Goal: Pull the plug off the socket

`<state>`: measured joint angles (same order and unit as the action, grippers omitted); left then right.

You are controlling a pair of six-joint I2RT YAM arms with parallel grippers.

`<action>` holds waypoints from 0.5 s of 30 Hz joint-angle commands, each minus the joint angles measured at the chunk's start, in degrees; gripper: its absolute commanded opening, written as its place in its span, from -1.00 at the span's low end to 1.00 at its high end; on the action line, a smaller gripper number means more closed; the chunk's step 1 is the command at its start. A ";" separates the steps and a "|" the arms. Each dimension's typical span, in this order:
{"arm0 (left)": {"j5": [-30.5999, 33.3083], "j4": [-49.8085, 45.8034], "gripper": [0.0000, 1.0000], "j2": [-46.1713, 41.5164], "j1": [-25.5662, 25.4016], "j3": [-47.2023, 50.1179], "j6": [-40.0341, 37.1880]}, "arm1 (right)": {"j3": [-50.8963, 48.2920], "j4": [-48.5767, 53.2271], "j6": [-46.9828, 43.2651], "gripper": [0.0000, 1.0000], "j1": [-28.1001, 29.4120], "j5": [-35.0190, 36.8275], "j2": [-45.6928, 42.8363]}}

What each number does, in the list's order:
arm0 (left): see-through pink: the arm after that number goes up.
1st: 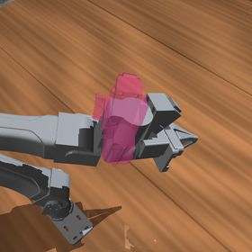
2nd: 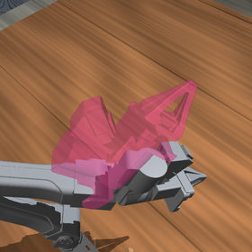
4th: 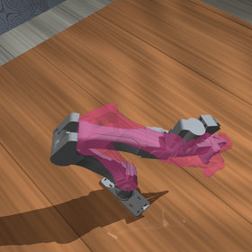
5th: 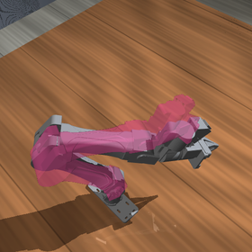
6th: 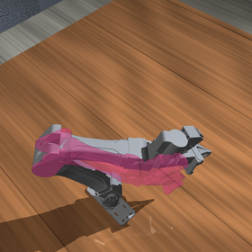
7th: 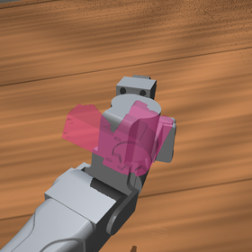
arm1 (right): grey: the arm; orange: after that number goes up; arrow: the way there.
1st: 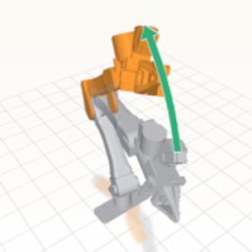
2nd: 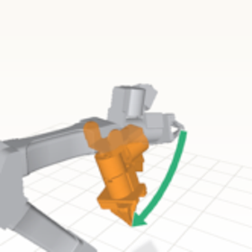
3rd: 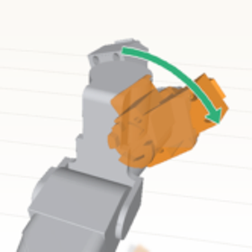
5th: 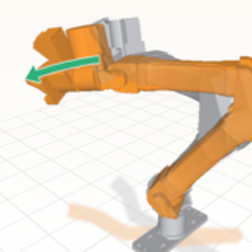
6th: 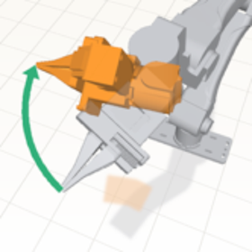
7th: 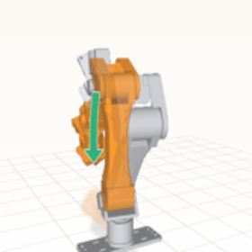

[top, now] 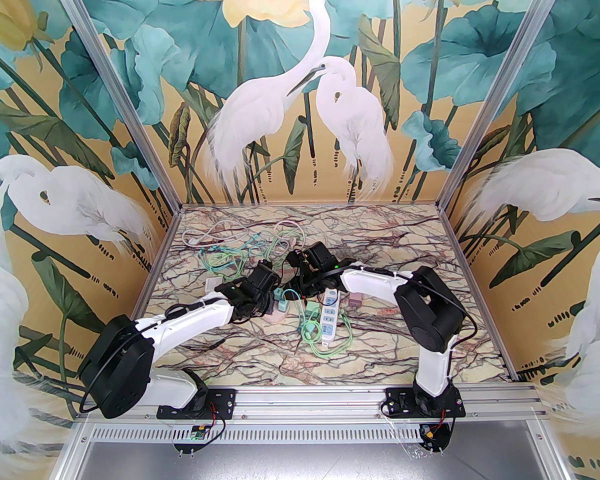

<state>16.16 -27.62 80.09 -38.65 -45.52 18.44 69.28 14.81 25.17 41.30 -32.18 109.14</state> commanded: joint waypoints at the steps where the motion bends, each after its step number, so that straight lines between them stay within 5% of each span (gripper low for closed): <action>1: -5.64 3.58 -1.00 -3.58 -1.19 -1.52 0.26 | -2.04 6.75 -1.15 -0.32 0.63 8.43 5.16; 5: -11.22 2.58 -1.00 -7.79 3.33 -0.46 1.25 | -2.04 6.90 -1.17 -0.32 0.63 8.77 5.03; 15: 3.51 -5.87 -1.00 -11.48 8.47 0.29 6.94 | -1.64 4.85 -0.69 -0.25 0.54 8.68 1.54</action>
<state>13.65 -29.98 70.11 -31.90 -45.50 21.91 69.58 13.54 25.19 42.02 -30.85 109.40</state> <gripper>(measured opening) 0.275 0.364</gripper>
